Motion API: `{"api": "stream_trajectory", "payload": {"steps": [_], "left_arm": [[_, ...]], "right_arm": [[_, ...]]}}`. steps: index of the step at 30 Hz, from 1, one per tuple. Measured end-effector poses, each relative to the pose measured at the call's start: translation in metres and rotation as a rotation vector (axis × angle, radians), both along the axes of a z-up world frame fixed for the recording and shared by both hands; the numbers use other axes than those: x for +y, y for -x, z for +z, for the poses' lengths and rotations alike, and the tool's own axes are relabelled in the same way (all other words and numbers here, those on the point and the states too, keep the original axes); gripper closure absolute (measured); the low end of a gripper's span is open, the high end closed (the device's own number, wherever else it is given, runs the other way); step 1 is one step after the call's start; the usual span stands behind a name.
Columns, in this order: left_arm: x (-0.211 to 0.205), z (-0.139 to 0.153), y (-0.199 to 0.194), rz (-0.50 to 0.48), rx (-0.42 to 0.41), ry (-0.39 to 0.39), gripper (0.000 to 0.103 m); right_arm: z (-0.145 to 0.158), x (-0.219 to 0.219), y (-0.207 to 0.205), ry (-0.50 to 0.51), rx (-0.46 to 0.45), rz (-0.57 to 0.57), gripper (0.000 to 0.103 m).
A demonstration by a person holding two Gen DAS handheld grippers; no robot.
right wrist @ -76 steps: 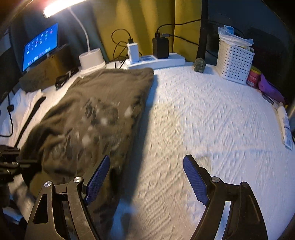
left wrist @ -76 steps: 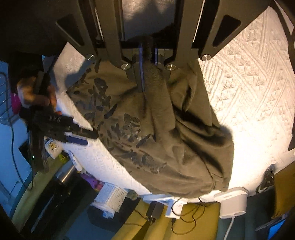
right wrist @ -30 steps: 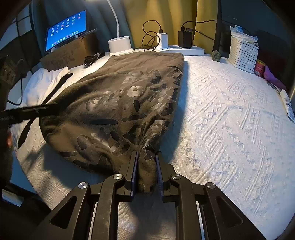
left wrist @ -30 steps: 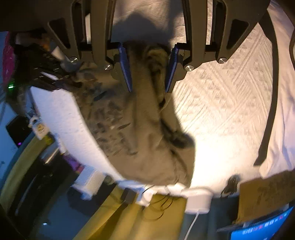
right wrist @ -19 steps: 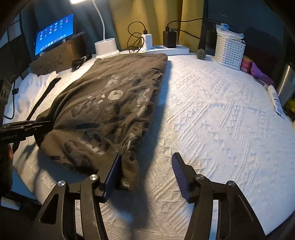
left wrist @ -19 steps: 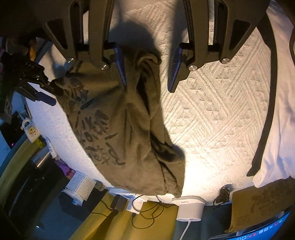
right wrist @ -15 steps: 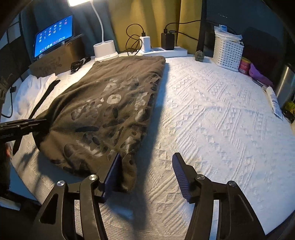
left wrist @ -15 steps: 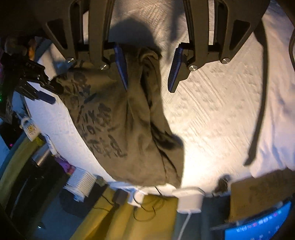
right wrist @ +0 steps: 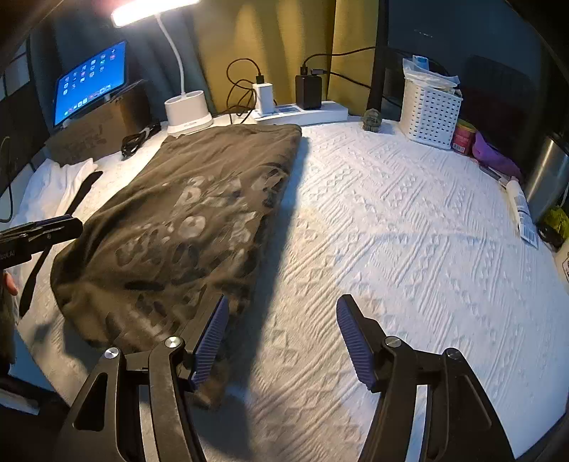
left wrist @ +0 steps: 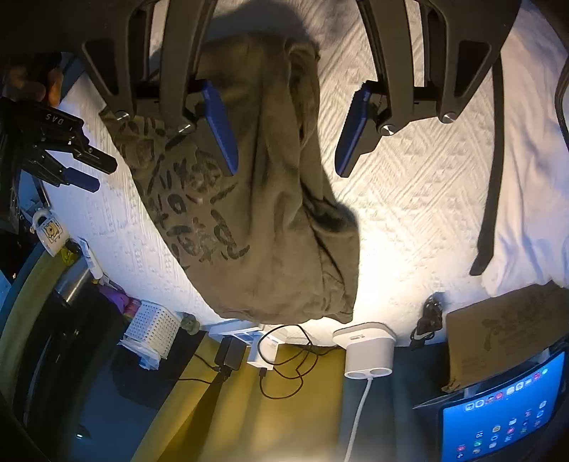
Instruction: Fold small clothes
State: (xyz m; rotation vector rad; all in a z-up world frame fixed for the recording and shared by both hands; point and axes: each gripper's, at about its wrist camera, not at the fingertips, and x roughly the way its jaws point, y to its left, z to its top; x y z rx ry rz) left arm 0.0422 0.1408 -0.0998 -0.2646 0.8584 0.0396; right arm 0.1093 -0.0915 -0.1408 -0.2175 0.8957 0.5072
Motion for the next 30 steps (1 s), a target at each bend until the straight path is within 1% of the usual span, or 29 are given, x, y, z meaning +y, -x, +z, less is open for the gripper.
{"api": "stream_trajectory", "payload": {"steps": [6, 11, 17, 25, 27, 30], "left_arm": [[0.001, 0.001, -0.021, -0.017, -0.008, -0.002, 0.046], [0.009, -0.002, -0.041, -0.014, 0.004, 0.03, 0.046], [0.031, -0.003, -0.068, 0.014, -0.008, 0.024, 0.046], [0.065, -0.008, -0.122, 0.047, -0.019, 0.003, 0.046], [0.074, -0.015, -0.137, 0.048, 0.005, 0.019, 0.045], [0.084, -0.028, -0.153, 0.058, 0.032, 0.072, 0.043]], "right_arm": [[-0.001, 0.007, -0.019, 0.013, 0.002, 0.0, 0.037], [-0.003, 0.016, -0.039, 0.022, 0.01, 0.002, 0.037], [-0.003, 0.028, -0.068, 0.037, 0.009, 0.008, 0.037], [0.001, 0.042, -0.113, 0.042, 0.002, 0.011, 0.037], [0.001, 0.045, -0.122, 0.042, -0.002, 0.012, 0.037], [0.002, 0.048, -0.135, 0.044, -0.011, 0.019, 0.035]]}}
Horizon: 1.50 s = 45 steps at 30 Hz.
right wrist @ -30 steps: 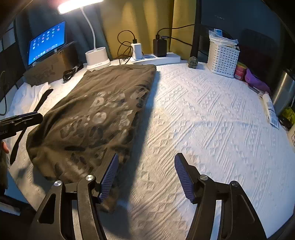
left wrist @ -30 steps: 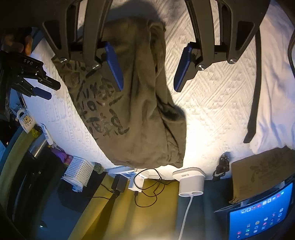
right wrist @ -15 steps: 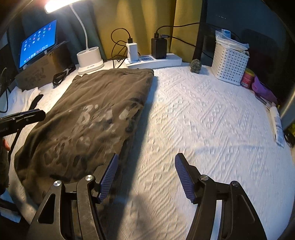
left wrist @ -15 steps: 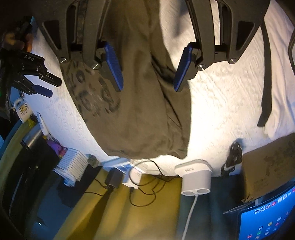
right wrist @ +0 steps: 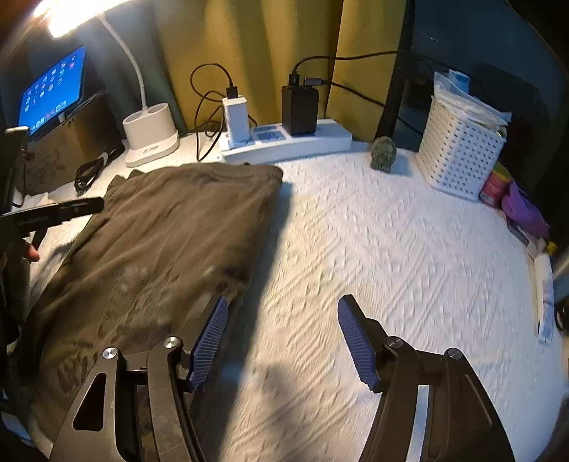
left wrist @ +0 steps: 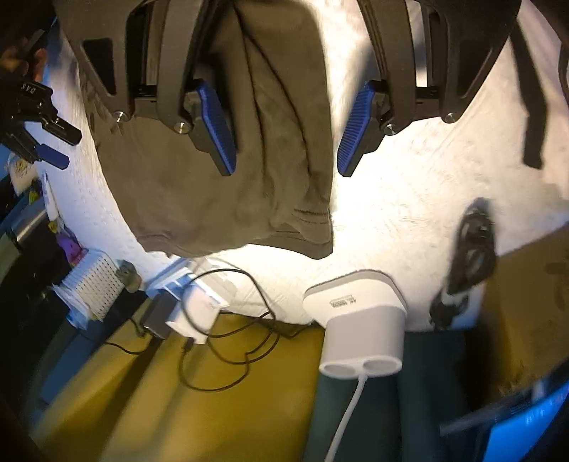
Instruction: Fold small clothes
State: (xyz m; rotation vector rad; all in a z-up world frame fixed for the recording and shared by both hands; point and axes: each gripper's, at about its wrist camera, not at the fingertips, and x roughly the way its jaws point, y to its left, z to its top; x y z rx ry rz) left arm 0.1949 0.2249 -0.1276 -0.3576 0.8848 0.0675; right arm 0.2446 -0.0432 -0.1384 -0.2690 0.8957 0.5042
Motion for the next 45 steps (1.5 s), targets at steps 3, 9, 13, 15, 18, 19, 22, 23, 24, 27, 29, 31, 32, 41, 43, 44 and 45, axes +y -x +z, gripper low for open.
{"api": "stream_trajectory", "payload": {"steps": [3, 9, 13, 15, 18, 19, 22, 23, 24, 27, 29, 31, 32, 41, 43, 44, 45], "left_arm": [[0.007, -0.012, -0.01, 0.013, 0.019, 0.037, 0.04], [-0.022, -0.015, -0.022, -0.115, 0.014, -0.023, 0.025], [-0.046, -0.017, -0.028, -0.231, 0.005, -0.018, 0.025], [-0.051, -0.018, -0.03, -0.234, -0.004, -0.042, 0.027], [-0.05, -0.018, -0.03, -0.219, -0.012, -0.056, 0.054], [-0.049, -0.018, -0.03, -0.221, -0.011, -0.05, 0.06], [-0.056, -0.019, -0.03, -0.235, -0.01, -0.078, 0.07], [-0.06, -0.019, -0.03, -0.233, -0.015, -0.095, 0.07], [-0.061, -0.019, -0.029, -0.229, -0.02, -0.103, 0.07], [-0.063, -0.02, -0.029, -0.223, -0.037, -0.11, 0.07], [-0.062, -0.02, -0.029, -0.22, -0.041, -0.109, 0.07], [-0.064, -0.02, -0.029, -0.221, -0.044, -0.119, 0.073], [-0.065, -0.02, -0.029, -0.225, -0.046, -0.118, 0.076], [-0.07, -0.015, -0.023, -0.237, -0.059, -0.123, 0.081], [-0.07, -0.011, -0.02, -0.24, -0.068, -0.117, 0.081], [-0.071, -0.009, -0.018, -0.241, -0.073, -0.116, 0.081], [-0.071, -0.008, -0.016, -0.242, -0.074, -0.116, 0.081]], "right_arm": [[0.0, 0.003, -0.012, -0.003, -0.008, 0.006, 0.03], [-0.005, 0.01, -0.036, -0.032, 0.007, 0.02, 0.027], [-0.012, 0.018, -0.053, -0.072, 0.041, 0.04, 0.027], [-0.014, 0.024, -0.06, -0.099, 0.057, 0.056, 0.027], [-0.018, 0.038, -0.07, -0.139, 0.086, 0.086, 0.027], [-0.021, 0.044, -0.074, -0.15, 0.095, 0.092, 0.027], [-0.029, 0.057, -0.081, -0.154, 0.119, 0.102, 0.027], [-0.031, 0.061, -0.082, -0.153, 0.12, 0.108, 0.027], [-0.032, 0.066, -0.082, -0.148, 0.11, 0.115, 0.027], [-0.034, 0.076, -0.078, -0.117, 0.069, 0.136, 0.027], [-0.035, 0.083, -0.075, -0.104, 0.05, 0.158, 0.028], [-0.036, 0.087, -0.072, -0.082, 0.031, 0.17, 0.029], [-0.036, 0.089, -0.072, -0.083, 0.03, 0.179, 0.035], [-0.031, 0.101, -0.055, -0.069, -0.005, 0.246, 0.08], [-0.029, 0.099, -0.053, -0.074, -0.005, 0.247, 0.083], [-0.028, 0.098, -0.053, -0.077, -0.005, 0.246, 0.084], [-0.026, 0.098, -0.051, -0.079, -0.005, 0.246, 0.084]]}}
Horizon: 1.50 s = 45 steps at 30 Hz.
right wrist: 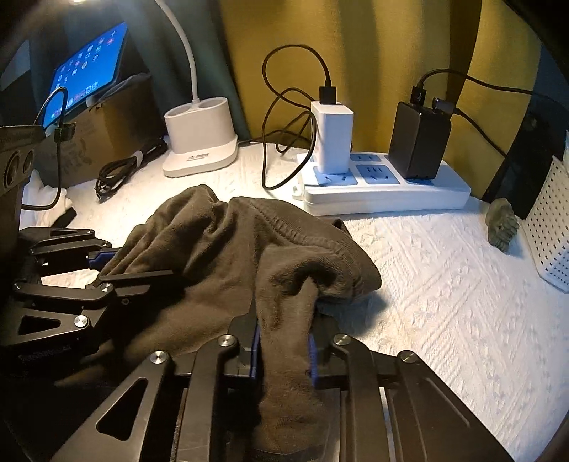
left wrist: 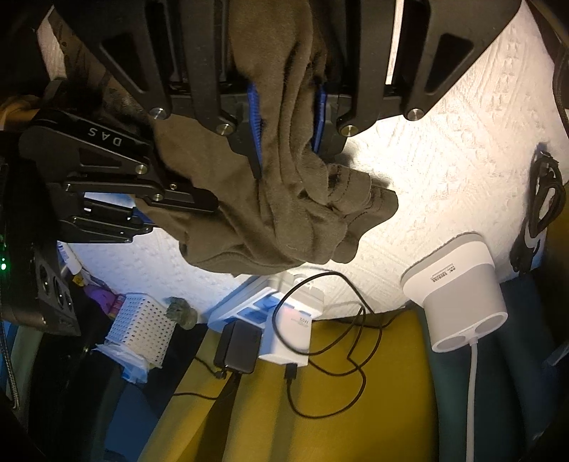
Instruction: Fold small clothes
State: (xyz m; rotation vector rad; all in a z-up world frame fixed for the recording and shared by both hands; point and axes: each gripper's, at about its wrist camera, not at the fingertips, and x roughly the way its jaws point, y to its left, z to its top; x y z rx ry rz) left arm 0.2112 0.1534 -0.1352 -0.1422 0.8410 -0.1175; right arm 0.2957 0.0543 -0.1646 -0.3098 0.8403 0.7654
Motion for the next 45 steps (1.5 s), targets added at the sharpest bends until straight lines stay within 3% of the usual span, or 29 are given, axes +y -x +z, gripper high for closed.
{"api": "stream_trajectory", "payload": {"steps": [19, 45], "left_arm": [[-0.032, 0.053, 0.049, -0.024, -0.118, -0.012, 0.081], [-0.067, 0.134, 0.152, -0.02, -0.378, -0.062, 0.081]], "right_arm": [[0.061, -0.043, 0.058, -0.077, -0.106, -0.046, 0.085], [0.156, -0.101, 0.168, -0.229, -0.33, -0.064, 0.086]]}}
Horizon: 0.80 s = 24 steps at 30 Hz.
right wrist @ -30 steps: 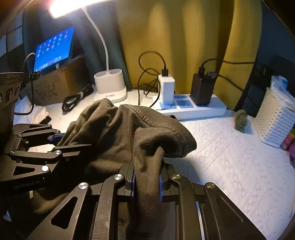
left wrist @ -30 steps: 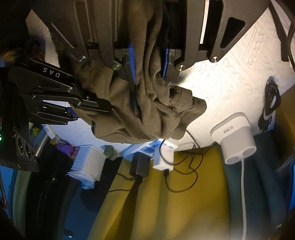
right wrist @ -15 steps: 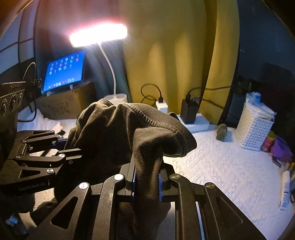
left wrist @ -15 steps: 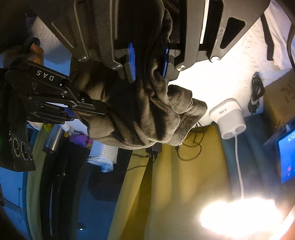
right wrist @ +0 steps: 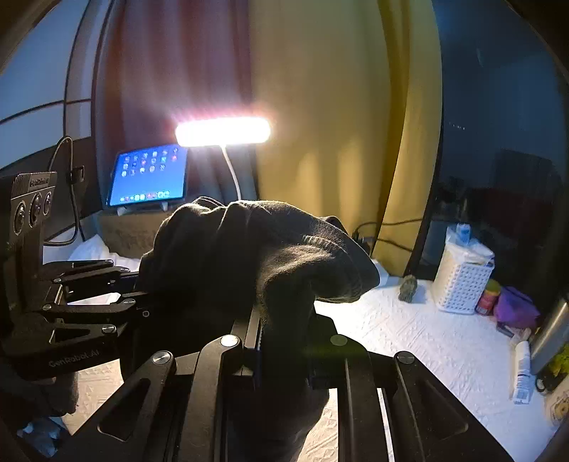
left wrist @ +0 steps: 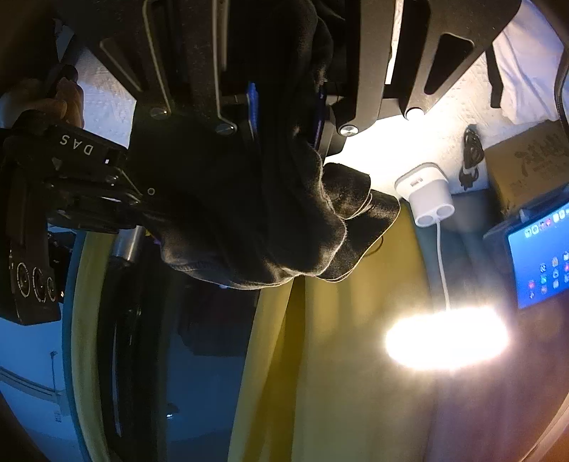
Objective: Fold small clothes
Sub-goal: 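Lift the gripped shirt up off the bedspread with both grippers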
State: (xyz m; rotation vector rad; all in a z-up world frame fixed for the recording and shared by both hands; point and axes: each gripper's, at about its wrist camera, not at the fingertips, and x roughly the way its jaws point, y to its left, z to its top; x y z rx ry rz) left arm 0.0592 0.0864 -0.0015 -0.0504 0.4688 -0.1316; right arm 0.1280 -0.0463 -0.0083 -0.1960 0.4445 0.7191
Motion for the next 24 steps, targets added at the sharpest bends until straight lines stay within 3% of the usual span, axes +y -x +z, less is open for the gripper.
{"api": "stream_trajectory", "payload": {"steps": [24], "left_arm": [[0.006, 0.054, 0.076, 0.015, -0.182, 0.014, 0.081]], "right_arm": [[0.078, -0.008, 0.088, -0.065, -0.217, 0.031, 0.086]]}}
